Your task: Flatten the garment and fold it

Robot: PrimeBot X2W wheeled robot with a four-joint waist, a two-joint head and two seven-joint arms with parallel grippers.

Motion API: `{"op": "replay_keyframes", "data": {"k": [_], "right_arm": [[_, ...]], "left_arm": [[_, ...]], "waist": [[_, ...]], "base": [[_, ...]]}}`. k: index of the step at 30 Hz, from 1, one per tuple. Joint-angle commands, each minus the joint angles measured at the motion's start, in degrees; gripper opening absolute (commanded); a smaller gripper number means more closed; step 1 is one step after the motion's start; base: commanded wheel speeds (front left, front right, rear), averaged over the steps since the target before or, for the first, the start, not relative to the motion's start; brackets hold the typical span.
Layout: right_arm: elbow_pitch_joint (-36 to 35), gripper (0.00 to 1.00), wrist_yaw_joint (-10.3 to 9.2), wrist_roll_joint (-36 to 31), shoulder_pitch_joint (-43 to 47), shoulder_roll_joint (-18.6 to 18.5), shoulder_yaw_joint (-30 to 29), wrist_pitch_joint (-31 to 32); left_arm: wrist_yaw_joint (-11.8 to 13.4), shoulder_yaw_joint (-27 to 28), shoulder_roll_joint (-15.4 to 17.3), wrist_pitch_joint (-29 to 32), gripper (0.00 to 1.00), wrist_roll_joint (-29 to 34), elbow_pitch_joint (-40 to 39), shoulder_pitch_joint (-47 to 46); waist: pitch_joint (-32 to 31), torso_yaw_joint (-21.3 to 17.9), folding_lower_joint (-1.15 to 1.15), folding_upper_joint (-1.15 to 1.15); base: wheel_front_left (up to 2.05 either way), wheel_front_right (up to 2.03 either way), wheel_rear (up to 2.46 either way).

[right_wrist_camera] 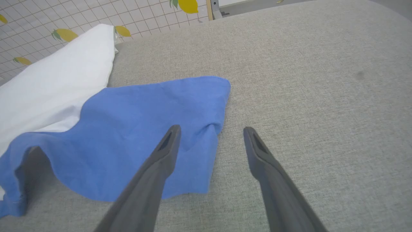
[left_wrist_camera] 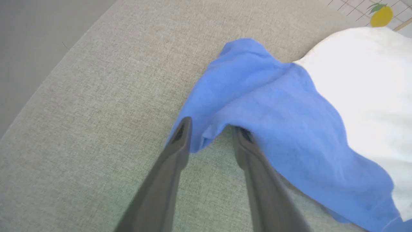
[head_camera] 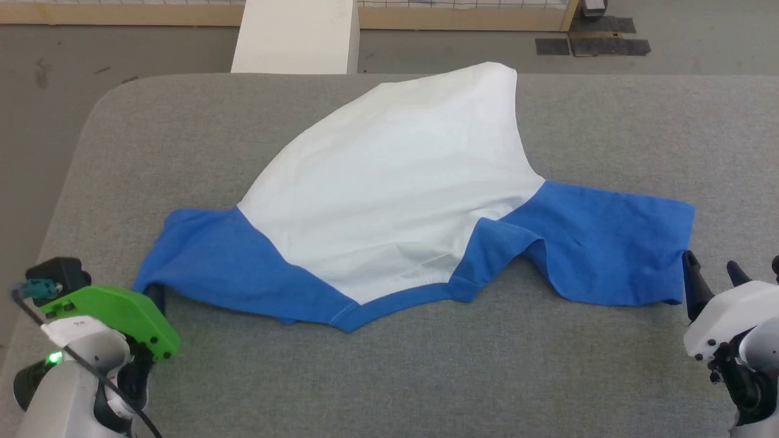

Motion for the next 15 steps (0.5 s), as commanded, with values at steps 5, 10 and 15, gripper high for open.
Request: {"op": "replay_keyframes", "data": {"k": [5,10,15], "right_arm": [[-2.79,1.00,-0.09,-0.76,0.54,0.00,3.01,0.96],[-6.57,1.00,-0.09,-2.16,0.54,0.00,10.00,4.30],[-7.58,1.00,-0.09,-5.05,-0.61,-1.33,19.21,10.54]], "left_arm": [[-0.80,1.53,-0.96,-13.11,1.00,3.69,-7.07,2.88],[-4.04,-1.39,-0.63,-27.33,1.00,10.80,-12.00,6.90],[-6.54,-5.44,-1.32,-31.41,1.00,13.71,-11.85,8.80]], "waist": [[-0.99,0.28,0.00,0.00],[-0.66,0.94,0.00,0.00],[0.23,1.58,0.00,0.00]], "base": [[0.00,0.00,0.00],[0.00,0.00,0.00],[0.00,0.00,0.00]]}}
